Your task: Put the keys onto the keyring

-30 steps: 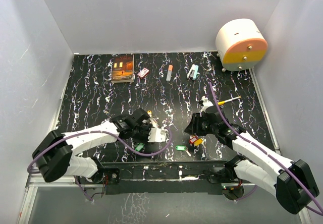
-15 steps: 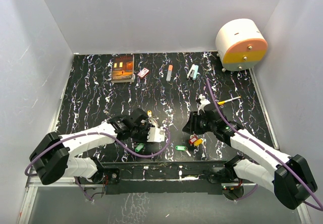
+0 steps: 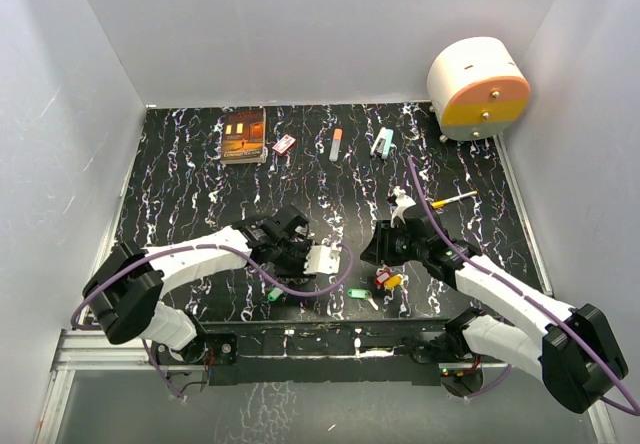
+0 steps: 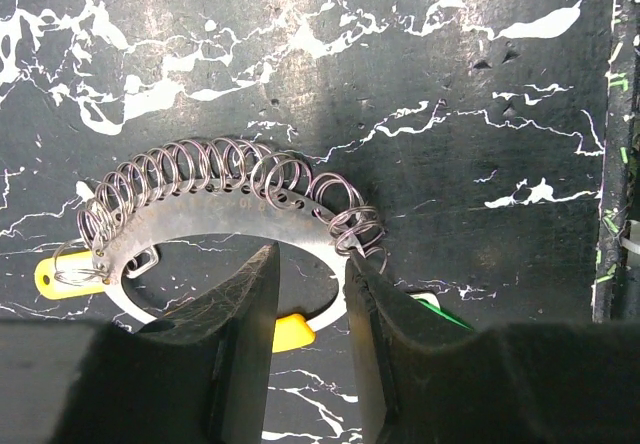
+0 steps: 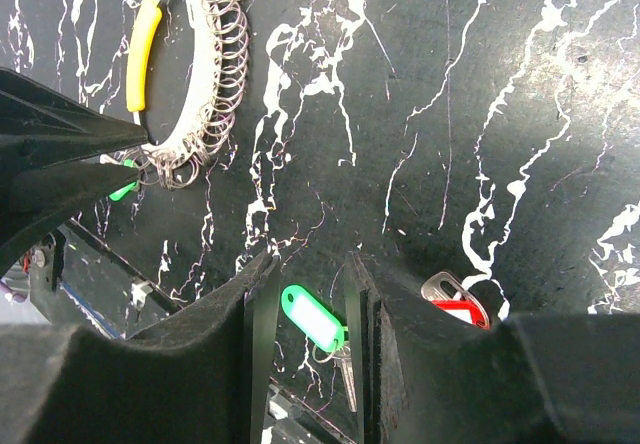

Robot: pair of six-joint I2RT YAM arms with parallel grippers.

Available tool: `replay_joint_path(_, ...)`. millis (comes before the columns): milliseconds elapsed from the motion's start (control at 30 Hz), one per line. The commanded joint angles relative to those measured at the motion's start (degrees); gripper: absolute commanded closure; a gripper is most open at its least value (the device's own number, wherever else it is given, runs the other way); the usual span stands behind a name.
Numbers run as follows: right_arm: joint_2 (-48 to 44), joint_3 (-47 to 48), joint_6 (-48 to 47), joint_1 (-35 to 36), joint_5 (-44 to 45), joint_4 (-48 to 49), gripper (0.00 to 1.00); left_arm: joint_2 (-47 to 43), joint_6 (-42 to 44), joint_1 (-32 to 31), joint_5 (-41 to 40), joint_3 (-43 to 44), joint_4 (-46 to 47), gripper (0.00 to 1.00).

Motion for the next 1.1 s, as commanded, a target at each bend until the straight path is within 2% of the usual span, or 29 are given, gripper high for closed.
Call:
replay_joint_path(0,-2.0,0.2,-1.0,0.2,0.0,3.6,0.63,0.2,0.7,0.2,2.6,2.7,-3.8,0.68)
replay_joint_path(367,-2.7,-0.1,-0.5,0.2,0.4,3.0,0.63,-3.8,-1.0,0.2,2.3,1.1,-5.5,0.69)
replay_joint_path(600,-1.8,0.9,0.1,0.2,0.2,2.9,0.63,-6.8,-1.0,0.2,0.8,-5.5,-0.6,0.69)
replay_joint_path(1067,-1.9,1.2,1.2,0.2,0.9,2.9,0.63,-10.1,-0.6,0.2,-2.4,-10.4,2.9,0.69)
